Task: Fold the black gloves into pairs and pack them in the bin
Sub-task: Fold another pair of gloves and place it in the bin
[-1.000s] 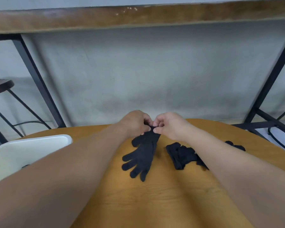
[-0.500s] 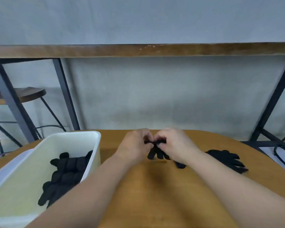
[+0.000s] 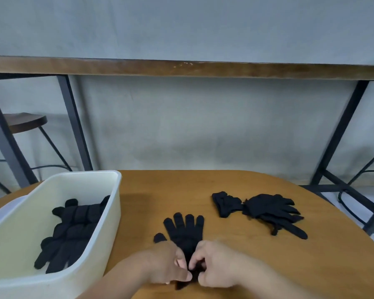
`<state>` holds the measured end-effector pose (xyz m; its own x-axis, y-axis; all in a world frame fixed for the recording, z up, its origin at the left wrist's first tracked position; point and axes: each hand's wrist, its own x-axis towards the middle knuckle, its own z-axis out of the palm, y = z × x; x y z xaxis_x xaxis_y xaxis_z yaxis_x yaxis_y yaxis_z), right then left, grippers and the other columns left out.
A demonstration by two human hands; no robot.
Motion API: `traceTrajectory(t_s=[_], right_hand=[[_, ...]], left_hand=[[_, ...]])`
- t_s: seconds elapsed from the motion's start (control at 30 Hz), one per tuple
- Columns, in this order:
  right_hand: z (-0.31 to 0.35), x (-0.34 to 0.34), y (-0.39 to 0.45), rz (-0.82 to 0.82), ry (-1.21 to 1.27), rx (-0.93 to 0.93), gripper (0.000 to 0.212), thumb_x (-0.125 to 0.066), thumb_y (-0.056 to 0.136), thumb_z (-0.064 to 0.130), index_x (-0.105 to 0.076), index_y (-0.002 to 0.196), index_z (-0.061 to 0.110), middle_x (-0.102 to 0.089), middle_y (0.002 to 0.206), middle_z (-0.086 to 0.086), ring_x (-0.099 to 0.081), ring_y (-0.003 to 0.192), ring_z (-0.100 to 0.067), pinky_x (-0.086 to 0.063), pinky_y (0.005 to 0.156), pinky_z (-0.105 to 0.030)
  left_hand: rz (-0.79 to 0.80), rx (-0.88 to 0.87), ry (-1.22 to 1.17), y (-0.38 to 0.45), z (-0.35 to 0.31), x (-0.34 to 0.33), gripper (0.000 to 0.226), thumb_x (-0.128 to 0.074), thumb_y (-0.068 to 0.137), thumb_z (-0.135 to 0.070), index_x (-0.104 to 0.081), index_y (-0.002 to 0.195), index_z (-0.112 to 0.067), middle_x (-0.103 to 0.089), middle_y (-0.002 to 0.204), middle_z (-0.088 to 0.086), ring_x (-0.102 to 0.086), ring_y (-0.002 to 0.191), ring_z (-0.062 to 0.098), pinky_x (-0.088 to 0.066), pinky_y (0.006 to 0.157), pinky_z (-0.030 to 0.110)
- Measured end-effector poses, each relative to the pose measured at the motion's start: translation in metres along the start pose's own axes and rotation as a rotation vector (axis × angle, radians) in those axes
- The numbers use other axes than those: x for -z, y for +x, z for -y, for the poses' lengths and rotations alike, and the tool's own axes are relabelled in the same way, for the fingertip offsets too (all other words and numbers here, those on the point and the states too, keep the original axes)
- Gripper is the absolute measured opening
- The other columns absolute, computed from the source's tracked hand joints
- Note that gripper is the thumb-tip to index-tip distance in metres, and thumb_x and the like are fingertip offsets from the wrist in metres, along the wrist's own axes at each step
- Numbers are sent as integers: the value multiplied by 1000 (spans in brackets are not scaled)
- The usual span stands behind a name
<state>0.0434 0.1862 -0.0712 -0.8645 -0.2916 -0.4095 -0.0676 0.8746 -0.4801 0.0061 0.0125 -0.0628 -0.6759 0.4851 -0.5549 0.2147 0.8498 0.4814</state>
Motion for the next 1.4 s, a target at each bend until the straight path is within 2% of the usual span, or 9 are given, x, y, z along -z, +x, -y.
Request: traceTrajectory(t_s=[0.13,0.23,0.4,0.53,0.7,0.87,1.07,1.23,1.4], right_hand=[[-3,16,-6,26,181,-47,22,-63,78,29,-74,96,34,-63,93,18,-60,81,-8,-53,82,-26],[-19,33,0,-235,254,-133,17,-58,86,23,-75,88,24,-63,77,16,-61,70,-8,-54,70,-24],[-63,55,33,-651,93,-341,17,-60,92,38,-67,101,25,-66,94,8,-64,82,-11,-56,77,-29],[-75,63,59,-657,50,-445,48,-59,90,51,-55,127,21,-51,126,3,-62,99,-19,-51,76,-29],[-82,66,70,-688,-121,-454,23,-50,95,35,-61,80,22,-56,88,4,-60,74,-19,-48,64,-29],[-81,98,53,-599,444,-262,27,-56,94,31,-55,71,18,-51,61,4,-49,56,-14,-36,54,-28],[-62,135,16,-564,891,-52,20,-53,96,23,-52,78,15,-47,66,-3,-41,53,-15,-27,48,-26],[-32,151,-9,-559,1159,75,22,-55,95,18,-55,73,12,-57,84,-18,-57,78,-31,-42,76,-39],[-4,158,-27,-414,1511,238,37,-39,100,21,-50,129,1,-68,102,-18,-65,88,-31,-54,79,-44]], left_hand=[[-65,17,50,9,-11,10,18,-61,88,-47,-65,88,-29,-63,81,-13,-58,73,3,-47,73,16],[-208,5,-22,25,-22,20,20,-62,90,-40,-61,76,-26,-64,84,-10,-58,75,6,-47,72,19],[-380,-24,-192,61,-51,36,17,-59,93,-32,-70,90,-18,-68,83,-10,-60,69,5,-45,57,12],[-389,-36,-191,98,-70,46,16,-53,95,-25,-68,92,-22,-65,85,-9,-59,71,7,-49,63,18],[-385,-72,-167,128,-77,50,20,-56,95,-21,-61,114,-23,-63,108,-4,-61,95,13,-51,85,24],[-442,-168,-121,126,-80,67,60,-66,89,-18,-42,140,-38,-43,143,-11,-60,103,11,-44,85,20],[-371,-260,-236,88,-90,105,8,-69,87,-27,-71,95,-25,-64,82,-7,-61,79,11,-46,67,20],[-275,-398,-460,46,-97,123,26,-71,85,-19,-68,111,-21,-70,100,-5,-61,89,9,-43,68,21],[-119,-346,-529,31,-94,110,44,-67,87,-20,-57,130,-23,-65,120,-8,-59,111,14,-44,78,25]])
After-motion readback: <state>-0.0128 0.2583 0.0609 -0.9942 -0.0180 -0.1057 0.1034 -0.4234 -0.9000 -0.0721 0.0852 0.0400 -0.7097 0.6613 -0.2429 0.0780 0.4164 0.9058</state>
